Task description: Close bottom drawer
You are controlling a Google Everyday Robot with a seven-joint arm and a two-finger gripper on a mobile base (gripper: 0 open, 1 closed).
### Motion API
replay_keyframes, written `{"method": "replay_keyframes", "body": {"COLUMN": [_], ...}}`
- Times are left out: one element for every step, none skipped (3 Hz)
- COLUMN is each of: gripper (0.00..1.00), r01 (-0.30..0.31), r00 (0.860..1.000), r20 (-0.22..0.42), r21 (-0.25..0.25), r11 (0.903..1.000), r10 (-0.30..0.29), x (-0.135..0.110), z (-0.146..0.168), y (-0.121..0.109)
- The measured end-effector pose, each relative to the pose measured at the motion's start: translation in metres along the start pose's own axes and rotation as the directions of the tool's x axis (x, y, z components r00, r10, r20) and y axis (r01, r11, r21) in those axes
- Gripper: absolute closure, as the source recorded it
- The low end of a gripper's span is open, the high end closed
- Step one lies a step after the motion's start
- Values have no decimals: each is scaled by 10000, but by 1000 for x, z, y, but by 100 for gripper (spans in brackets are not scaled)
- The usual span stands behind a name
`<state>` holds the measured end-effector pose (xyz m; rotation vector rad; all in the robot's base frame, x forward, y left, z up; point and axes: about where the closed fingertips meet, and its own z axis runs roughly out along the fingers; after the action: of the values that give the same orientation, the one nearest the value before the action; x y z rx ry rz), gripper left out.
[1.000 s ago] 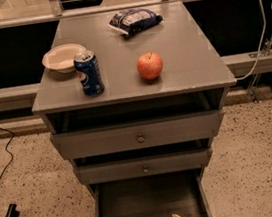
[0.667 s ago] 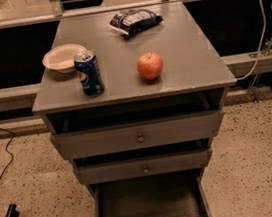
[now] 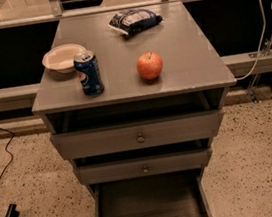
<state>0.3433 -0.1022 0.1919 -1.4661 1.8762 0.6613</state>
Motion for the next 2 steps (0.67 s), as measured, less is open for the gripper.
{"method": "replay_keyframes", "body": {"gripper": [88,100], "r01": [-177,-383], "r00": [9998,9993], "r20": [-25,-4], "r21": [76,388], "r11": [9998,9985], "r10": [177,384], "x": [6,8], "z": [13,27], "y": [-5,-18]}}
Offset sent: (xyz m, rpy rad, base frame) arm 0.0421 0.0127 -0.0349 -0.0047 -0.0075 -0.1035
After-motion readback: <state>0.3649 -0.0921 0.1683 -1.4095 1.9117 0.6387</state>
